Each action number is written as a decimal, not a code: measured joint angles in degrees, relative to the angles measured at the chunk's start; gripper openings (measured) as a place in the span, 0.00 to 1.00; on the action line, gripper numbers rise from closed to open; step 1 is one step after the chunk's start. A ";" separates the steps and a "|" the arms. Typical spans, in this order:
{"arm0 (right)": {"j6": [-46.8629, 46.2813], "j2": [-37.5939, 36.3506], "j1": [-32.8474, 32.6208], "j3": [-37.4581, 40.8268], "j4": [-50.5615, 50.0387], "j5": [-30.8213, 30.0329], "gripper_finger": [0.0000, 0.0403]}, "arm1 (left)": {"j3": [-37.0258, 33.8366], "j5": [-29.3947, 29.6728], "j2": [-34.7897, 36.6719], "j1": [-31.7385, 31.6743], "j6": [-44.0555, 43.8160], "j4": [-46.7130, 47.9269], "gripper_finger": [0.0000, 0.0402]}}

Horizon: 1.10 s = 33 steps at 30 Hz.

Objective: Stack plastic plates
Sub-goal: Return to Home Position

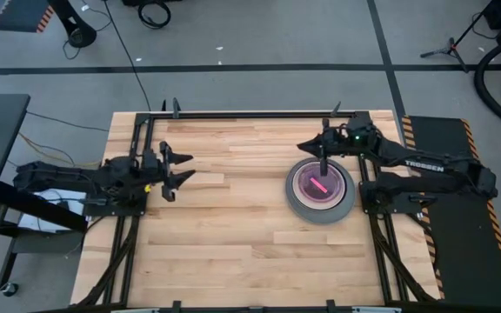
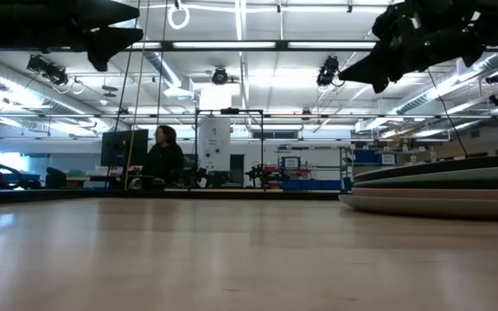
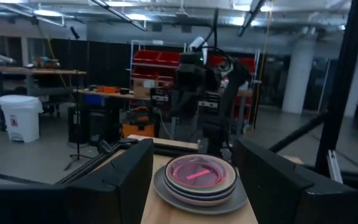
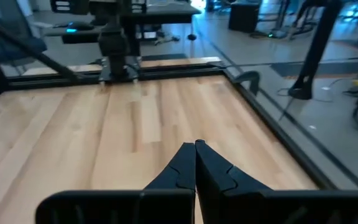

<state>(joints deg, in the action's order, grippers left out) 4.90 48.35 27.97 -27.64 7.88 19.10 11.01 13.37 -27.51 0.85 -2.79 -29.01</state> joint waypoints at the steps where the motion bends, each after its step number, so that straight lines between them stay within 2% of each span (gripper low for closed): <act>1: 0.27 -1.04 0.74 0.00 -0.90 -0.01 0.01 | -0.45 0.04 1.22 -0.34 -0.77 0.70 0.58; 11: 0.45 -6.37 4.42 1.52 -4.54 -0.19 0.02 | -0.60 0.13 8.74 -3.69 -0.56 5.98 0.58; 19: -1.34 -7.78 4.60 7.77 3.45 -0.49 0.02 | -0.60 0.11 14.33 -4.60 0.99 8.08 0.58; 23: -1.54 -10.11 5.71 8.88 4.01 -0.12 0.02 | -0.60 0.09 16.75 -4.60 1.88 9.56 0.58; 33: -4.32 -14.03 8.53 15.58 12.63 -1.02 0.02 | -0.60 0.11 17.44 -4.60 3.75 8.49 0.58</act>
<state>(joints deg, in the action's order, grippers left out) 0.58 34.32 36.50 -12.06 20.50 18.08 10.41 13.47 -10.07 -3.75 0.96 -20.52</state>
